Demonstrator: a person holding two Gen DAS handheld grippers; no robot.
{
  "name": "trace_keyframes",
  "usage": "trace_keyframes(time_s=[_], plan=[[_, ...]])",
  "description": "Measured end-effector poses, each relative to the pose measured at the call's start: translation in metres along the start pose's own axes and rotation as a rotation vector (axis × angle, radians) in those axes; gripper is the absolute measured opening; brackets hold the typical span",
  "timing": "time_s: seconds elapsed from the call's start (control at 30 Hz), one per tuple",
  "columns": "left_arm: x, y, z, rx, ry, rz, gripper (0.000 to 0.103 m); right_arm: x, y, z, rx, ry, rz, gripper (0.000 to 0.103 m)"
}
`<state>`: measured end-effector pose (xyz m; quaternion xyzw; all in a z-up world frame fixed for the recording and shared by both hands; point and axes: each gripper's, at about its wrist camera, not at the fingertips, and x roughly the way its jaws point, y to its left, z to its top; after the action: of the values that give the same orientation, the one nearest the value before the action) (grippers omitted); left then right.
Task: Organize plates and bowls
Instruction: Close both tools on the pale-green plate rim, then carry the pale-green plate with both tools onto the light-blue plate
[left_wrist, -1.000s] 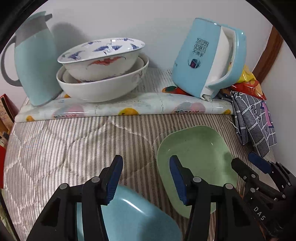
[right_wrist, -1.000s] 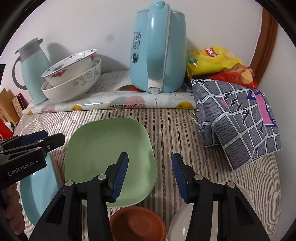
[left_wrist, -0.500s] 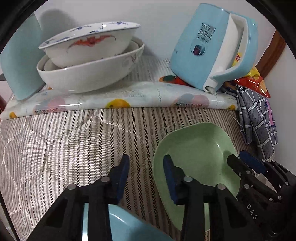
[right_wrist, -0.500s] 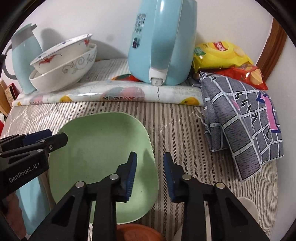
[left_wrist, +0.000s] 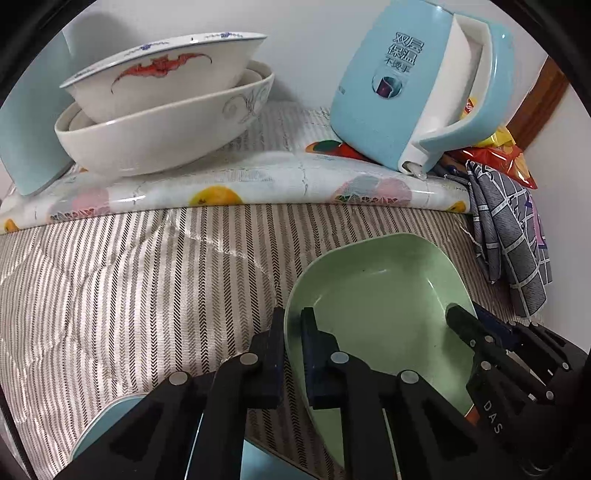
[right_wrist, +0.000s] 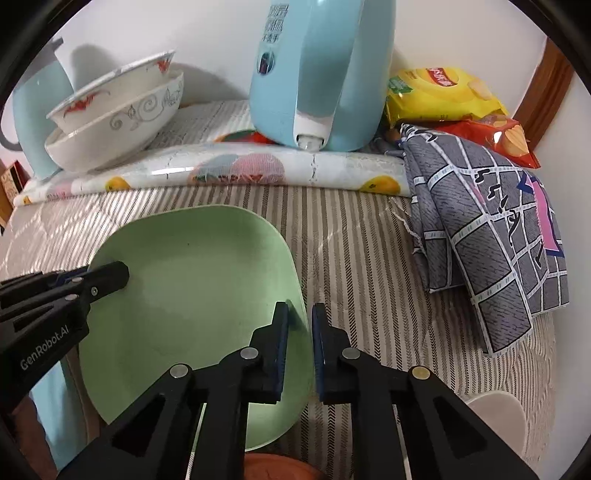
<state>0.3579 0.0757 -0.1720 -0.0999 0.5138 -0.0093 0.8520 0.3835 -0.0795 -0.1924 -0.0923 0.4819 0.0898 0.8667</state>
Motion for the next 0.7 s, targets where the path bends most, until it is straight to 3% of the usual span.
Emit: trace_keyframes(time_s=[0.4,0.7], plan=[[-0.052,0.005,0.007,-0.012,-0.086,-0.017,0.008,-0.048,0.0,0.001,0.012,-0.103,0.027,0.01],[-0.103,0.002,-0.008,0.003,-0.141,-0.016,0.008,-0.097,0.007,-0.014,0.033,-0.161,0.043,0.009]])
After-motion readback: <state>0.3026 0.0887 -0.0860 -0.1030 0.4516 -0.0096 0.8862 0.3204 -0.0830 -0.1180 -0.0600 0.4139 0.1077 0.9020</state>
